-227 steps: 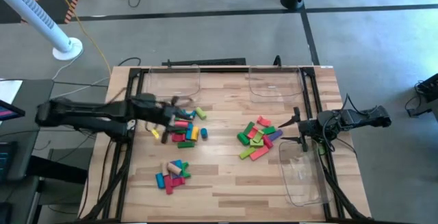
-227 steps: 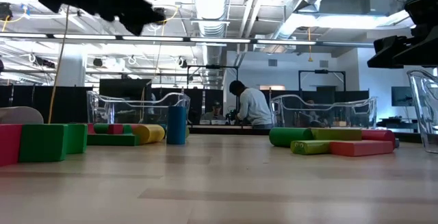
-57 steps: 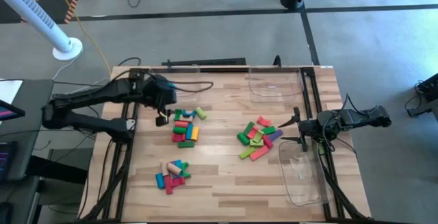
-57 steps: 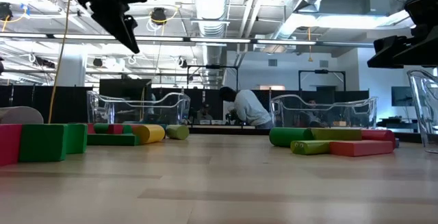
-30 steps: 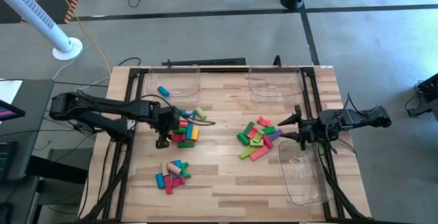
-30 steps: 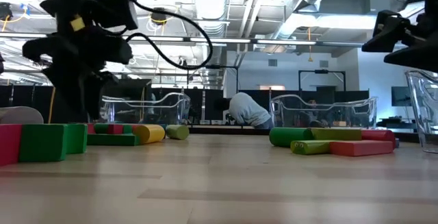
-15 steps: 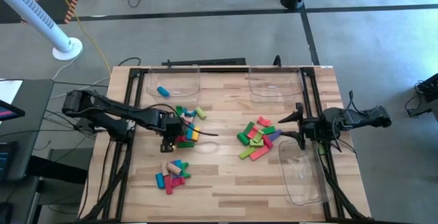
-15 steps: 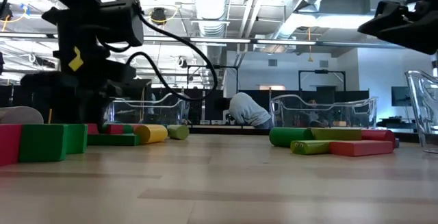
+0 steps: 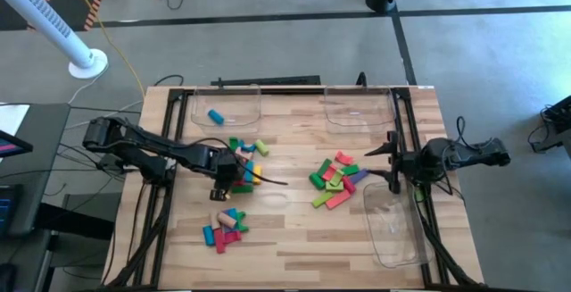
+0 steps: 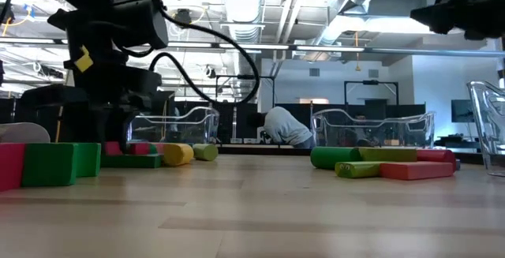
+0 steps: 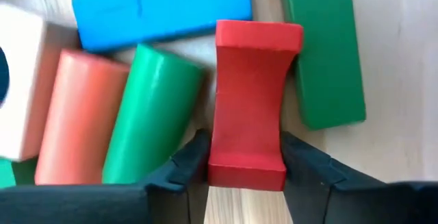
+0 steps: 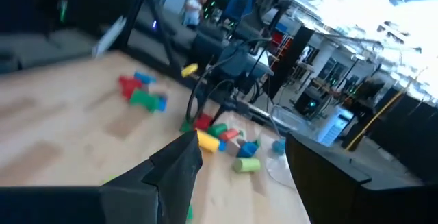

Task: Sort blocks by size
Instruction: Put the red arch block into the top right transparent bin

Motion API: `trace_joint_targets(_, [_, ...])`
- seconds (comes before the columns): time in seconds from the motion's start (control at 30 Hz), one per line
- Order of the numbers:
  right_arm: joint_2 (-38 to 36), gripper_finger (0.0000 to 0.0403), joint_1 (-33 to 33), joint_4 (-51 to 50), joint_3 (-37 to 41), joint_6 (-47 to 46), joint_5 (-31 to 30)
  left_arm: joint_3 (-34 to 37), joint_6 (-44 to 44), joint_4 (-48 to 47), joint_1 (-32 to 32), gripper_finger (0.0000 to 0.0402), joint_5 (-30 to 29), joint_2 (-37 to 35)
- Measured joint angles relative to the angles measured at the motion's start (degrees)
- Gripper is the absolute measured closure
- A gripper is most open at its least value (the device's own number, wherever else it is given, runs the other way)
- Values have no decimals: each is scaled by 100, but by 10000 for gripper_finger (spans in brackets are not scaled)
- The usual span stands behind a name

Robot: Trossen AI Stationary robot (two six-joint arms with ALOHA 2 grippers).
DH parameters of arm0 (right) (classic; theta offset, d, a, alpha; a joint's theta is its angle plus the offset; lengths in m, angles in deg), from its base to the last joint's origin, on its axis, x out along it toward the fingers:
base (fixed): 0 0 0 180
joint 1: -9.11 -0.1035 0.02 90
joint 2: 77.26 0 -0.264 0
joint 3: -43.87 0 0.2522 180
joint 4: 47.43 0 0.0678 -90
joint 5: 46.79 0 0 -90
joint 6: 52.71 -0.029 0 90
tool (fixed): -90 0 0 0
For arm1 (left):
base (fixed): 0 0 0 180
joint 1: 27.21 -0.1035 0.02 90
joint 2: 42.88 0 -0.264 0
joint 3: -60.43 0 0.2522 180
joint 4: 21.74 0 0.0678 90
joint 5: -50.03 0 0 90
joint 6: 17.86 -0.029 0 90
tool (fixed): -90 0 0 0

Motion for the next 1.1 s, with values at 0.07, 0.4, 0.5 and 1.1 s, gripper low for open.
trace_joint_targets(0.07, [2,153,43,193,0,-457,-2,0,-5,-6,8,270,-2,0])
trace_joint_targets(0.4, [2,153,311,811,0,-1194,-4,-108,-85,-58,11,273,0,-1])
trace_joint_targets(0.5, [33,153,335,998,0,-1681,-3,-253,-176,-58,12,274,-12,-110])
trace_joint_targets(1.1, [3900,153,336,5090,-438,-1465,-2,-850,-523,780,12,274,-33,-1530])
